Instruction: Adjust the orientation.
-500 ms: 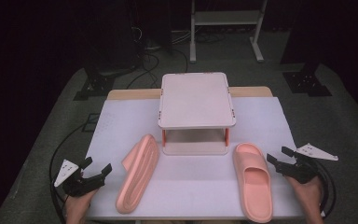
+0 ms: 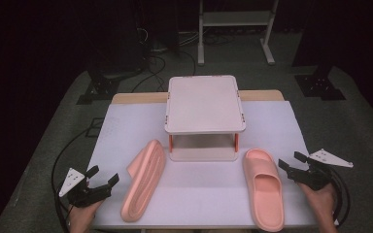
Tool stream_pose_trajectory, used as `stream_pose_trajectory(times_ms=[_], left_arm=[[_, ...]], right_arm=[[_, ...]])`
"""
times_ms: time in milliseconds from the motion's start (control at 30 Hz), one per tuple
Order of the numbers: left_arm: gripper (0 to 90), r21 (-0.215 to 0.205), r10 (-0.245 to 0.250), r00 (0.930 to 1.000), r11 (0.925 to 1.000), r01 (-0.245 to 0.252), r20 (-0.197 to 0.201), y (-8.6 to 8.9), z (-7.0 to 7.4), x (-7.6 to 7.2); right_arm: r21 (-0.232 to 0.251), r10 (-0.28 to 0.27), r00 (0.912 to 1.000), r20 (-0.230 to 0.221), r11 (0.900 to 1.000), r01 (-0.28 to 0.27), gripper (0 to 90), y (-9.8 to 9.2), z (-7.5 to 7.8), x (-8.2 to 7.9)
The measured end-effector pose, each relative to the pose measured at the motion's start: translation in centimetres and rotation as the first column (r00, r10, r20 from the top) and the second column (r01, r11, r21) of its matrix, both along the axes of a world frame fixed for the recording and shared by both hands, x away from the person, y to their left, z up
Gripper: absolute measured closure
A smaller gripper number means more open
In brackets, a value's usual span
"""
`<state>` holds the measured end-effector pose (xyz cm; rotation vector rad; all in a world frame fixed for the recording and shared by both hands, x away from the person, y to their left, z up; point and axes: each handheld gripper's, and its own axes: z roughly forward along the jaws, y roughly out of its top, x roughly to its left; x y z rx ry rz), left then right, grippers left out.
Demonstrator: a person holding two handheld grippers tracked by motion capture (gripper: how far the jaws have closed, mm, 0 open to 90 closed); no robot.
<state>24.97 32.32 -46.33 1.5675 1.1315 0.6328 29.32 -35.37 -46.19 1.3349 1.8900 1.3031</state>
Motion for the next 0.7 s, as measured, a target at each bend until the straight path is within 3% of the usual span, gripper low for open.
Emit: stream_pose_trajectory(times_ms=[233, 700], left_arm=[[7.5, 0.013, -0.026, 0.9996, 0.9996, 0.027, -0.013, -0.5, -0.2, 0.0], [7.6, 0.083, -0.083, 0.9954, 0.9928, 0.086, -0.049, -2.5, -0.6, 0.9]], right_arm=[[0.008, -0.001, 1.0, -0.002, 1.0, 0.001, 22.6, 0.0, 0.0, -0.1], [0.03, -0.01, 0.9999, 0.01, 0.999, 0.01, 22.6, -0.1, 0.2, -0.4]])
